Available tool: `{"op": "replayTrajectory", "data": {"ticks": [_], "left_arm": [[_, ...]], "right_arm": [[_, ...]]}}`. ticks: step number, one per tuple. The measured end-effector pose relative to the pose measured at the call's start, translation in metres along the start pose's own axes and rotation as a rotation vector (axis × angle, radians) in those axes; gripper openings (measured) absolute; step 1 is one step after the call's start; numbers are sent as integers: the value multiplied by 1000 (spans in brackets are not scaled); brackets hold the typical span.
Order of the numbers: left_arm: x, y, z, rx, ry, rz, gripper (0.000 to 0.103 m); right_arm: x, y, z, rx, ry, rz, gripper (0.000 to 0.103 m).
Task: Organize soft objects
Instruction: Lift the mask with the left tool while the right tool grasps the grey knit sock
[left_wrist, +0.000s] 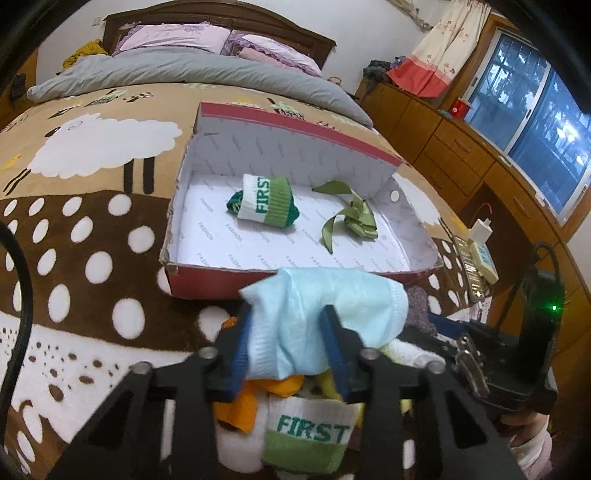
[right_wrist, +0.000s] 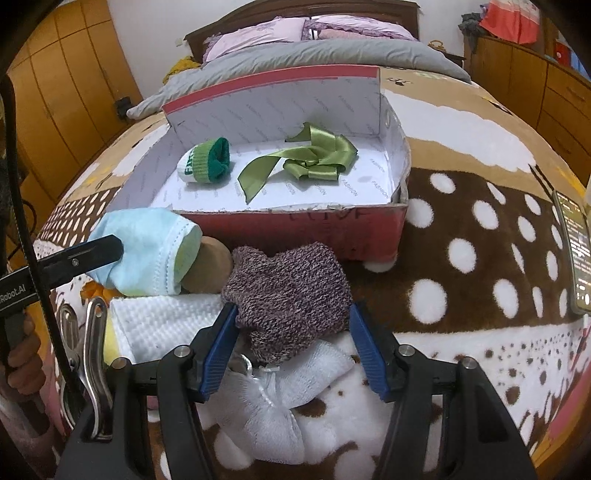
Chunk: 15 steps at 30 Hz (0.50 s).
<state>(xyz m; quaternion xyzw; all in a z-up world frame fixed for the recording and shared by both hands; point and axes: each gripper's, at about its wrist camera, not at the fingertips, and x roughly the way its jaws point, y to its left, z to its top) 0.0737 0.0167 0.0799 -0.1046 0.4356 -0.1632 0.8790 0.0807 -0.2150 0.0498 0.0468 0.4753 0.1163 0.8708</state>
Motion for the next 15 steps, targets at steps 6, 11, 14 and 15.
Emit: {"op": "replayTrajectory", "data": {"ticks": [6, 11, 14, 15], "left_arm": [[-6, 2, 0, -22, -3, -30, 11], [-17, 0, 1, -26, -22, -55, 8], [-26, -3, 3, -17, -47, -66, 8], [-30, -4, 5, -15, -57, -70, 8]], "right_arm": [[-10, -1, 0, 5, -37, 9, 25], [-22, -1, 0, 10, -70, 25, 17], [-30, 2, 0, -2, -88, 30, 16], [-34, 3, 0, -9, -95, 32, 16]]}}
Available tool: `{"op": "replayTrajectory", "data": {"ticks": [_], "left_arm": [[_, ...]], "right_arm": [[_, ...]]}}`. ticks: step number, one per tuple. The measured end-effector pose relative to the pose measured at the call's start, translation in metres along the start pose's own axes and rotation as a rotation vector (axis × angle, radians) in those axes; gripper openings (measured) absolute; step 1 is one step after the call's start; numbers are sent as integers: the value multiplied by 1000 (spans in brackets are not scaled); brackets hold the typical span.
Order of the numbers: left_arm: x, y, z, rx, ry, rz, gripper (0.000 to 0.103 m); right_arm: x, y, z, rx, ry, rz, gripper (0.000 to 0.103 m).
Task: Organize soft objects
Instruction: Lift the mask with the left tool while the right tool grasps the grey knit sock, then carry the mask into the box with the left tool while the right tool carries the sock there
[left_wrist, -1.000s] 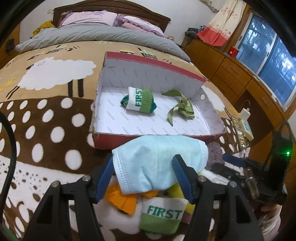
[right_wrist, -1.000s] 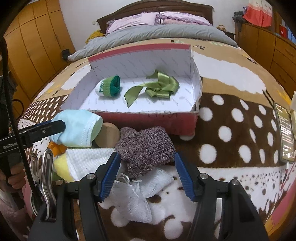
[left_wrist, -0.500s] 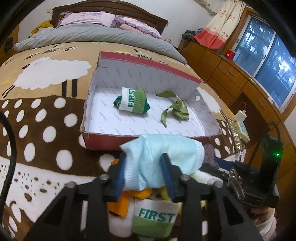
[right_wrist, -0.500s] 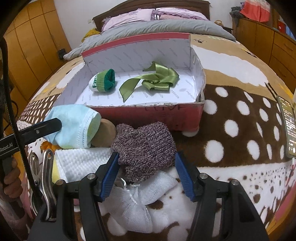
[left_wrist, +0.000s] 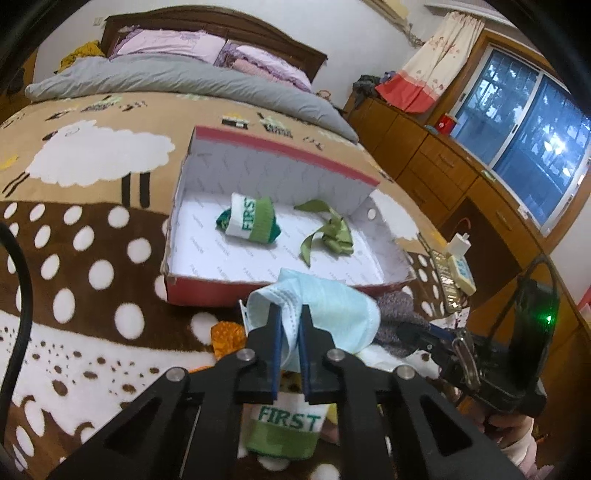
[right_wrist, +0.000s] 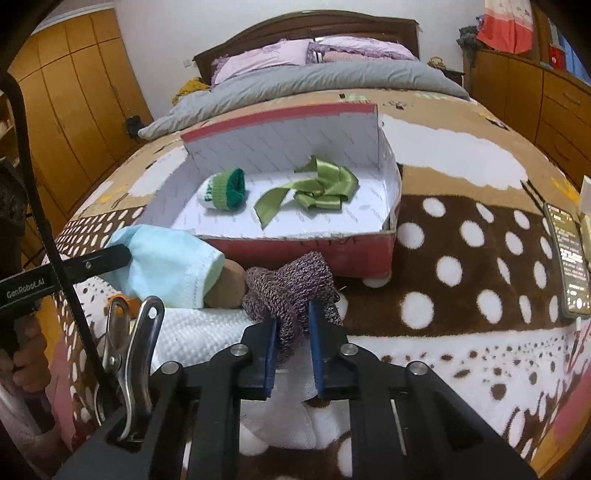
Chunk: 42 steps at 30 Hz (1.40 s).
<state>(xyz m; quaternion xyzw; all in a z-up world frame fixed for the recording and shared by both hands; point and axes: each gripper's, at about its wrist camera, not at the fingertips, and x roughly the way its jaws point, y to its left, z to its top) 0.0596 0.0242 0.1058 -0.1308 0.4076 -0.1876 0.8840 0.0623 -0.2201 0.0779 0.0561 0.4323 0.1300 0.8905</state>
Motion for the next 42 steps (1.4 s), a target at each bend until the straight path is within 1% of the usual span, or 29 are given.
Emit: {"op": "replayTrajectory", "data": {"ticks": [11, 16, 22, 28, 32, 37, 42], "left_arm": [[-30, -9, 21, 16, -91, -18, 8], [-36, -11, 36, 32, -139, 4, 8], [-34, -8, 58, 34, -171, 28, 8], [-19, -5, 73, 31, -172, 59, 8], [0, -1, 74, 31, -143, 90, 8], [19, 4, 73, 17, -105, 95, 8], [27, 7, 80, 0, -113, 82, 8]], "right_arm": [[-34, 12, 11, -37, -83, 30, 16], [-48, 18, 18, -60, -122, 27, 16], [-57, 23, 26, -80, -150, 22, 16], [-60, 23, 36, -85, -170, 22, 16], [-65, 22, 43, -88, -196, 13, 16], [-65, 20, 54, -98, -217, -7, 16], [-58, 19, 66, -112, -221, -16, 16]]}}
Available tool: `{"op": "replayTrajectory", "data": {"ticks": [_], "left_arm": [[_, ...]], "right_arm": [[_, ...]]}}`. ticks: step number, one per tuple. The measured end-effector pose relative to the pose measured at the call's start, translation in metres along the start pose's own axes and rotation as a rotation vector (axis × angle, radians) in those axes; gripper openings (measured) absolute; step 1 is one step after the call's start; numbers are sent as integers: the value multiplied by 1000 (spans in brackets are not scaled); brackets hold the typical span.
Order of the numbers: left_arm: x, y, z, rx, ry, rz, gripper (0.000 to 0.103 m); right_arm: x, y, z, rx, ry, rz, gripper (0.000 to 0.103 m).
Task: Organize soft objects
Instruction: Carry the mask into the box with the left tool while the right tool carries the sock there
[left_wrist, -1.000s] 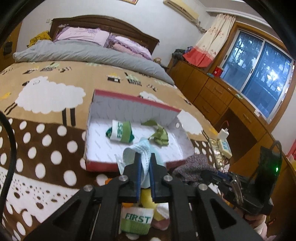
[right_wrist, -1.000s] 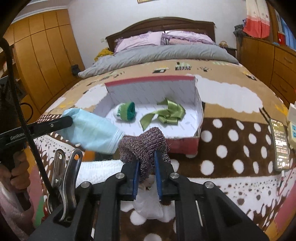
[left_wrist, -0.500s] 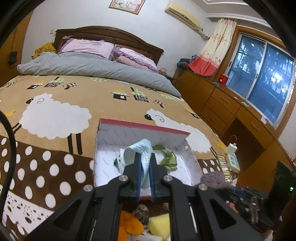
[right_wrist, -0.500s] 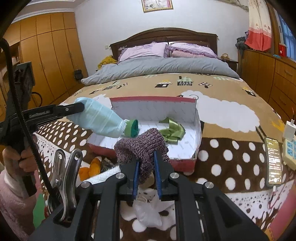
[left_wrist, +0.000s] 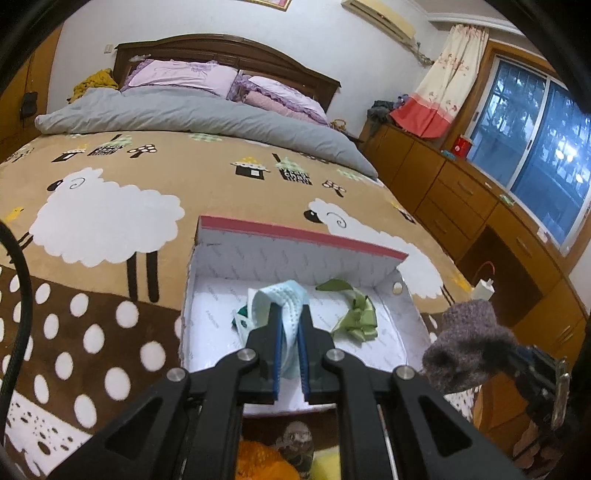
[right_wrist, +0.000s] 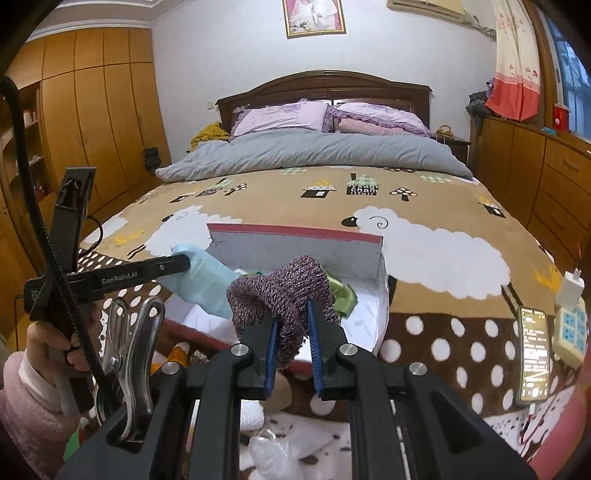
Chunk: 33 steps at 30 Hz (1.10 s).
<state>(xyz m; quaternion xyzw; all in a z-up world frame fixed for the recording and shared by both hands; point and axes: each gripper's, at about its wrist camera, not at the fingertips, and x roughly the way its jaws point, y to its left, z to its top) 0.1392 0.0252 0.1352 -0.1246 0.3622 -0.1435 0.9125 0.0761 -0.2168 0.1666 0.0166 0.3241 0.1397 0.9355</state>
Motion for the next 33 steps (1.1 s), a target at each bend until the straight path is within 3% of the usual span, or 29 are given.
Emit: {"op": "replayTrajectory", "data": {"ticks": [7, 15, 20, 26, 31, 33], "left_arm": [[22, 4, 9, -20, 0, 39, 8], [58, 8, -3, 23, 71, 136, 8], [72, 10, -8, 69, 75, 211, 8], [77, 9, -12, 113, 73, 245, 9], [77, 7, -14, 127, 79, 243, 24], [75, 5, -14, 134, 80, 242, 39]], "right_arm": [[23, -5, 12, -9, 8, -12, 16], [58, -15, 21, -4, 38, -27, 16], [84, -21, 22, 8, 70, -40, 16], [116, -33, 17, 33, 119, -64, 16], [135, -42, 10, 58, 160, -75, 16], [138, -44, 7, 65, 170, -71, 17]]}}
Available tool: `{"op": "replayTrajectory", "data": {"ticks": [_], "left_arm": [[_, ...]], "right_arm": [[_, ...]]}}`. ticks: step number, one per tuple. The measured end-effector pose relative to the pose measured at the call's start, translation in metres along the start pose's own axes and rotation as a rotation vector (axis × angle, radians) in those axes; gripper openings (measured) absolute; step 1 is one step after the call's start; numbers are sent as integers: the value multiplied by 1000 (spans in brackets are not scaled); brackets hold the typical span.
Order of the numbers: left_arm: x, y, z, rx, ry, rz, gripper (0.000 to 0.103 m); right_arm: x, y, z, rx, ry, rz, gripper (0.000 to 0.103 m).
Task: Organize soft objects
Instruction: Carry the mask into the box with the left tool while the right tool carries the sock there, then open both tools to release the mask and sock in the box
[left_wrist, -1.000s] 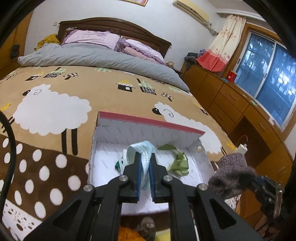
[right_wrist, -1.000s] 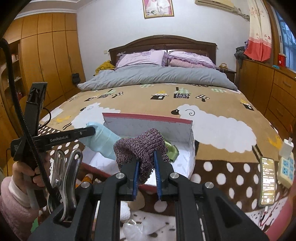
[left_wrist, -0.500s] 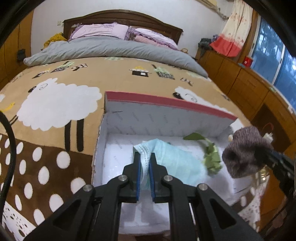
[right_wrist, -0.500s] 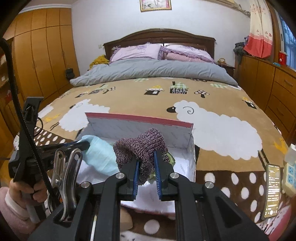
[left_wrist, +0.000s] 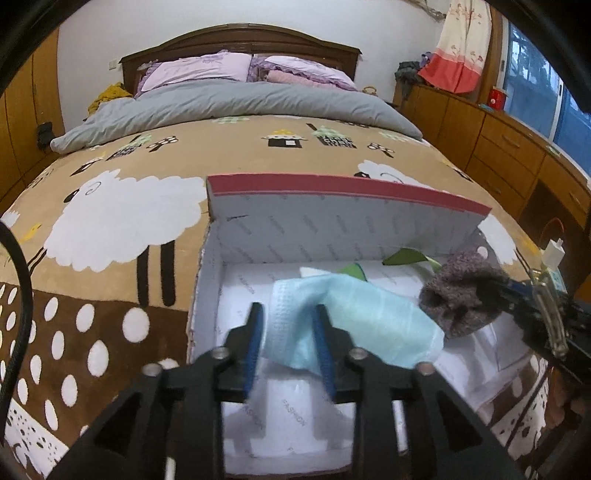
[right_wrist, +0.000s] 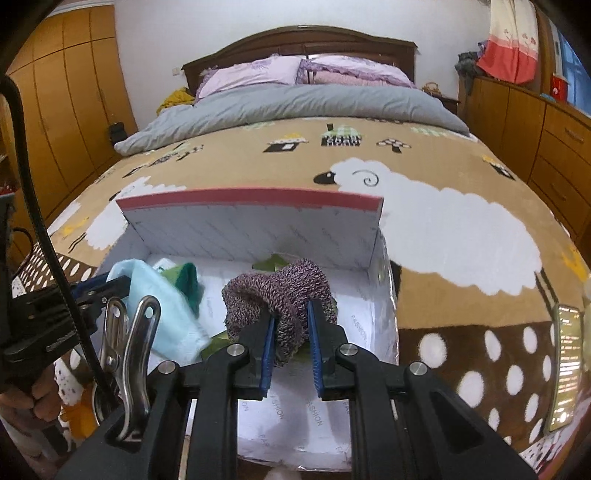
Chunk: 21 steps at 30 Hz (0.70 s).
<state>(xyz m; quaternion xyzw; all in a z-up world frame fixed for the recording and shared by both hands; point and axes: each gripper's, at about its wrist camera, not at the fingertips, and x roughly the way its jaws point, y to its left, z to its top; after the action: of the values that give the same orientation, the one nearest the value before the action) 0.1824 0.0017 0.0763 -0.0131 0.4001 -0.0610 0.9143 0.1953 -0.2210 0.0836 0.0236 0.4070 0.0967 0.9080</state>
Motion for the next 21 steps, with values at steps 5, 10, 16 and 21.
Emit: {"op": "replayTrajectory", "data": {"ticks": [5, 10, 16, 21], "left_arm": [[-10, -4, -2, 13, -9, -17, 50], [-21, -5, -2, 8, -16, -35, 53], [-39, -3, -6, 10, -31, -46, 54], [-57, -2, -12, 6, -37, -64, 54]], "right_arm": [[-2, -3, -2, 9, -8, -20, 32], [-14, 1, -1, -16, -41, -30, 43], [-30, 8, -5, -29, -63, -23, 45], [-49, 15, -11, -24, -82, -9, 45]]}}
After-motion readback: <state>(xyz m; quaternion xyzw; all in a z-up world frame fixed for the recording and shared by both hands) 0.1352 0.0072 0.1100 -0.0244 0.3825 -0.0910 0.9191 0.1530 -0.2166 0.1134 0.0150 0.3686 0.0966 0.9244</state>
